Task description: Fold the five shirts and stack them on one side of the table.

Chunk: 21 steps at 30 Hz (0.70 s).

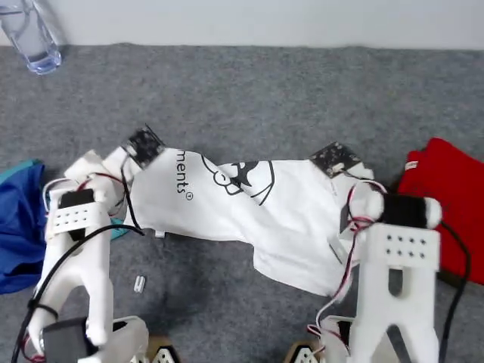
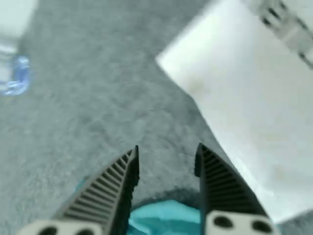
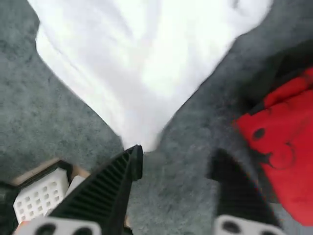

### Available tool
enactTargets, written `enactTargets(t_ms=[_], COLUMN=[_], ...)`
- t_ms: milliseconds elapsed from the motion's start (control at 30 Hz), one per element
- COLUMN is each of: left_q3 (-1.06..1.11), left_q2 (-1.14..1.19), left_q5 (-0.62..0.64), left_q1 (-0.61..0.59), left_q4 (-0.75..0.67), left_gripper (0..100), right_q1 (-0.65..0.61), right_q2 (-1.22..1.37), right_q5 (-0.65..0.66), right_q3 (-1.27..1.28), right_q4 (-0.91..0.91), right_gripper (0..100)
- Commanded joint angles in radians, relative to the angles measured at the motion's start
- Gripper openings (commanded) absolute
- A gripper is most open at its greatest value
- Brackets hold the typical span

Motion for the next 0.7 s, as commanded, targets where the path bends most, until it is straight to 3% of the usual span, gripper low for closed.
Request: enactTargets(t_ms=[0,100,300,467,667], left_q3=[-0.068,-0.111,-0.248,-0.266,-0.363], left_q2=[-0.092,-0.141,-0.15,-0.147,0.044], left_q5=[0.143,0.244,0.324,0.405,0.499], left_q1=[-0.006,0.003,0.115,0.235,0.264], left_q4=[0.014,0.08,0.265,0.305,0.311], left_gripper=[19,18,5,1,1], right_q1=[-0.002,-0.013,-0.051,-0.065,-0.091], right_q2=[-0.068,-0.042,0.236,0.495,0.673], right_q5=[-0.052,-0.071,-0.072,-0.12,-0.445], right_q3=[-0.132,-0.178,-0.242,-0.359,-0.477], right_q4=[0.015,-0.067,-0.282,-0.348,-0.441], right_gripper=[45.2,35.9,1.7,0.8,0.9])
